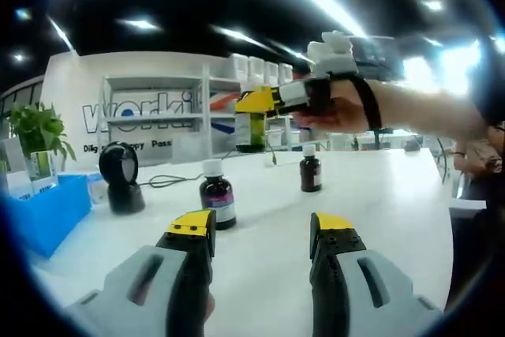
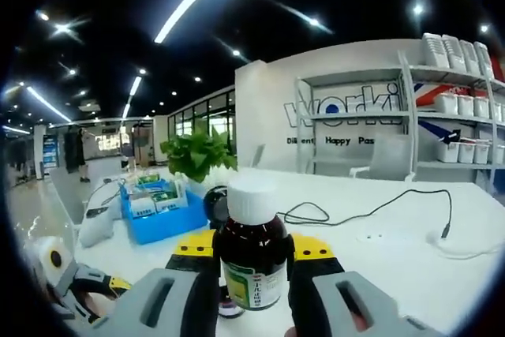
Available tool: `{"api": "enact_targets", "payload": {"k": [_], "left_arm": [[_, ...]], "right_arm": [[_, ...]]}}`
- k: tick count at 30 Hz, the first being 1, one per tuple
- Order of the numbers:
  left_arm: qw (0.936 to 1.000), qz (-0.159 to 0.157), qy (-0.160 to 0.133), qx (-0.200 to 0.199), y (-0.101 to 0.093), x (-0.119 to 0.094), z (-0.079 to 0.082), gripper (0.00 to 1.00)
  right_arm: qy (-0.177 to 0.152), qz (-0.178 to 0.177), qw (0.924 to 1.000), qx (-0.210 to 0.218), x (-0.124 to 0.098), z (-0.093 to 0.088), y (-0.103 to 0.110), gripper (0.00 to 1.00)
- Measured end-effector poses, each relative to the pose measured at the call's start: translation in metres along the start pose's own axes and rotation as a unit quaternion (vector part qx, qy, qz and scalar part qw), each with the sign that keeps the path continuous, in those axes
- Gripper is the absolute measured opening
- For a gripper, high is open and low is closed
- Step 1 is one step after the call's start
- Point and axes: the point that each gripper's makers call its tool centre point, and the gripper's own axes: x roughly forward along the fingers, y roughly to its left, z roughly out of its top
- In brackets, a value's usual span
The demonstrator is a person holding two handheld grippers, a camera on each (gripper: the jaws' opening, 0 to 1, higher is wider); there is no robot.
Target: Rotate the medicine bottle to make it face forward pick up the medicine bottle inspect the drug traceability code place the medicine on the table
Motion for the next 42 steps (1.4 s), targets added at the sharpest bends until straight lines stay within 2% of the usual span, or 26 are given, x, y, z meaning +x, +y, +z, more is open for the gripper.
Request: {"api": "enact_targets", "payload": {"k": [8, 17, 23, 25, 30, 31, 33, 37, 42], "left_arm": [[1.0000, 0.000, 0.000, -0.001, 0.000, 0.000, 0.000, 0.39], [1.0000, 0.000, 0.000, -0.002, 0.001, 0.000, 0.000, 0.39], [1.0000, -0.001, -0.001, -0.003, 0.001, 0.000, 0.000, 0.39], [1.0000, 0.000, -0.002, -0.003, 0.001, 0.000, 0.000, 0.39], [1.0000, 0.000, -0.002, -0.004, 0.001, 0.000, 0.001, 0.39], [1.0000, 0.000, -0.002, -0.004, 0.001, 0.000, 0.001, 0.39], [1.0000, -0.001, -0.002, -0.004, 0.000, 0.000, 0.001, 0.39], [1.0000, 0.000, -0.002, -0.003, 0.001, 0.000, 0.001, 0.39], [1.0000, 0.000, -0.002, -0.003, 0.000, 0.000, 0.001, 0.39]], "right_arm": [[-0.012, 0.006, 0.9999, -0.001, 0.015, 0.031, 0.001, 0.28], [-0.028, 0.002, 0.9996, -0.002, 0.047, 0.075, 0.003, 0.28], [-0.028, -0.004, 0.9996, -0.004, 0.066, 0.092, 0.001, 0.28], [-0.030, -0.008, 0.9995, 0.007, 0.072, 0.092, -0.001, 0.28], [-0.024, -0.028, 0.9992, 0.017, 0.089, 0.080, -0.005, 0.28], [-0.024, -0.035, 0.9990, 0.015, 0.092, 0.077, -0.005, 0.28], [-0.025, -0.053, 0.9981, -0.015, 0.101, 0.073, -0.008, 0.28], [-0.019, -0.049, 0.9986, 0.006, 0.113, 0.059, 0.000, 0.28], [-0.015, -0.058, 0.9982, 0.004, 0.128, 0.052, 0.003, 0.28]]}}
